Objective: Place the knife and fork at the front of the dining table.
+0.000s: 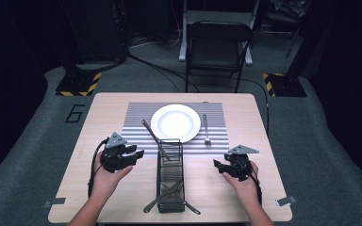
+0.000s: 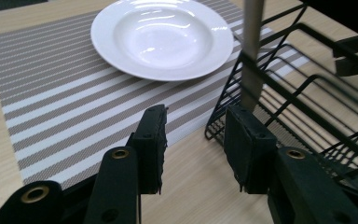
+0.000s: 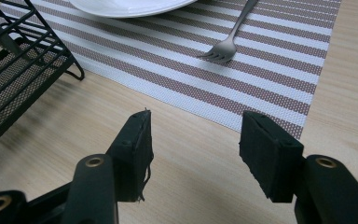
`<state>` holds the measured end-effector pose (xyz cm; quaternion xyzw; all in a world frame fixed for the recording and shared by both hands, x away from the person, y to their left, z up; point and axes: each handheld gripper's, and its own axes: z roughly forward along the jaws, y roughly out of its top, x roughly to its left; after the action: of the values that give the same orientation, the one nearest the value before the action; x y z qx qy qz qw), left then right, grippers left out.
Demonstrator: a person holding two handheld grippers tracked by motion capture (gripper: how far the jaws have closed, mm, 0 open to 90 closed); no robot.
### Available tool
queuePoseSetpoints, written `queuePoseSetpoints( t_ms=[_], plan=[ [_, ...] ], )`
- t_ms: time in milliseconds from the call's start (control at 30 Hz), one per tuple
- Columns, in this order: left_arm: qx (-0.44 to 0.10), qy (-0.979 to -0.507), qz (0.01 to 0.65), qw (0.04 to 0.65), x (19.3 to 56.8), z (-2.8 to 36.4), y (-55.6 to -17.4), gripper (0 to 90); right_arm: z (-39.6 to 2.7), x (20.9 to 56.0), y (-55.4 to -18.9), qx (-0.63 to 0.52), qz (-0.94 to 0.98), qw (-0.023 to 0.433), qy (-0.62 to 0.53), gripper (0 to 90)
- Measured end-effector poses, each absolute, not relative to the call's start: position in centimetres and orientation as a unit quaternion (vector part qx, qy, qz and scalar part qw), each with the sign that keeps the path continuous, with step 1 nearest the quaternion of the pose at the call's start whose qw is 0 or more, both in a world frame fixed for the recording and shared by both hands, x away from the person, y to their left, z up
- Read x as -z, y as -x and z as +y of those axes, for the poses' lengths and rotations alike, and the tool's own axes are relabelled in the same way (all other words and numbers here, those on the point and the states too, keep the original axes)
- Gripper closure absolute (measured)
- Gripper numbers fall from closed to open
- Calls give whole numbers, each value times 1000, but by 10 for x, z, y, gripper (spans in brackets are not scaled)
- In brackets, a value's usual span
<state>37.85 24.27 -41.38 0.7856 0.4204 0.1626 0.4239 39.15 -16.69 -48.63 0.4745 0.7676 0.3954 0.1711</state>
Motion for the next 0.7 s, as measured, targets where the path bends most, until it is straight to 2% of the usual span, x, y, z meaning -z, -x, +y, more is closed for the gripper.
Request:
queuePoseSetpoints(
  t_ms=[267, 700],
  plan=[
    [-158, -790, 404, 434, 396, 226, -383, 588, -167, 487, -392, -393, 767, 172, -477, 434],
    [-140, -782, 411, 447, 398, 208, -397, 637, -171, 488, -393, -391, 764, 170, -484, 434]
  ],
)
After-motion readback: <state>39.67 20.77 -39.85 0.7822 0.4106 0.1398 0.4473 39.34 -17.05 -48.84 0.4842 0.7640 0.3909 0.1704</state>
